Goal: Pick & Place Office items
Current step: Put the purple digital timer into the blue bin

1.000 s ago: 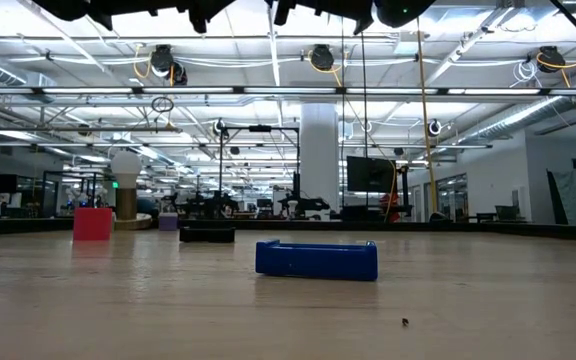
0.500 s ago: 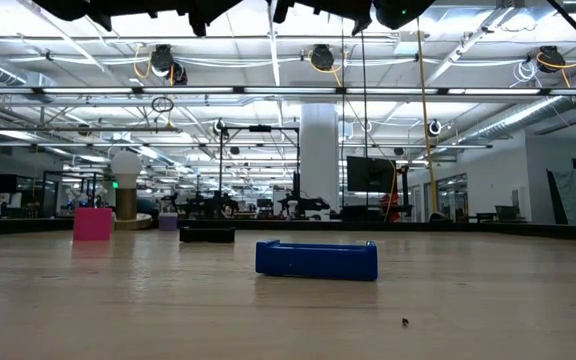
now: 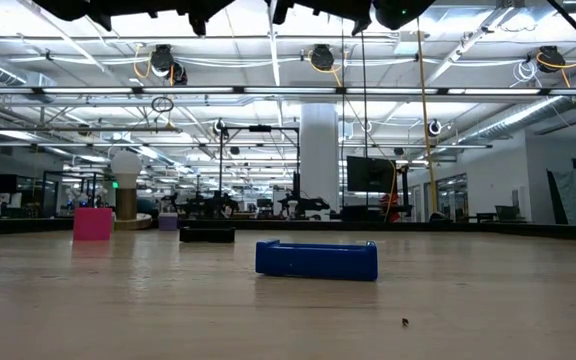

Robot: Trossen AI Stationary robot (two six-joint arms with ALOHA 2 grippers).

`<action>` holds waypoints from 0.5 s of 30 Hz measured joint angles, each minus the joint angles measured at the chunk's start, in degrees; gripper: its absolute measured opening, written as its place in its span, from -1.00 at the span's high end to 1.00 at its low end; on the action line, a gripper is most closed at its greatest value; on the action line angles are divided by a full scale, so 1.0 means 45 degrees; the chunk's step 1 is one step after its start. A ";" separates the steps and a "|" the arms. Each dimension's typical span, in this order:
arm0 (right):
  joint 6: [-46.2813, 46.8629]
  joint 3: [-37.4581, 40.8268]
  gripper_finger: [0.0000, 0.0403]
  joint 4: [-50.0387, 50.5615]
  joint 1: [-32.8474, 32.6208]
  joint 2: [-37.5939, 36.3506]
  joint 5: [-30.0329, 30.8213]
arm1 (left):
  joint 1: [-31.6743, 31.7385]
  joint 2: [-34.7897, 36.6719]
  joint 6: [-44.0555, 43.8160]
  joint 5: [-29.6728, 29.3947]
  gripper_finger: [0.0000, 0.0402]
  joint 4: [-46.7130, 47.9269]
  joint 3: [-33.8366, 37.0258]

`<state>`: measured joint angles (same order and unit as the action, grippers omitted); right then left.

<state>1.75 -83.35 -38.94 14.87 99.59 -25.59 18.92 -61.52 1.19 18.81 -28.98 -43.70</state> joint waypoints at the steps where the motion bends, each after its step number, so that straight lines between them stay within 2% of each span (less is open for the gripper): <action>1: 0.0001 0.0000 0.78 0.0001 0.0000 0.0000 0.0000 | 0.0000 0.0000 0.0010 0.0003 0.25 -0.0033 0.0000; 11: 0.0154 0.0000 0.78 0.0083 0.0000 0.0000 -0.0020 | 0.0000 0.0005 0.0179 0.0034 0.71 -0.0295 0.0000; 15: 0.0149 0.0000 0.77 0.0123 0.0000 0.0000 -0.0037 | 0.0001 0.0005 0.0441 0.0029 0.73 -0.0256 0.0000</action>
<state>2.42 -83.35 -38.39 14.87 99.59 -25.76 18.92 -61.49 3.18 18.94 -30.13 -43.70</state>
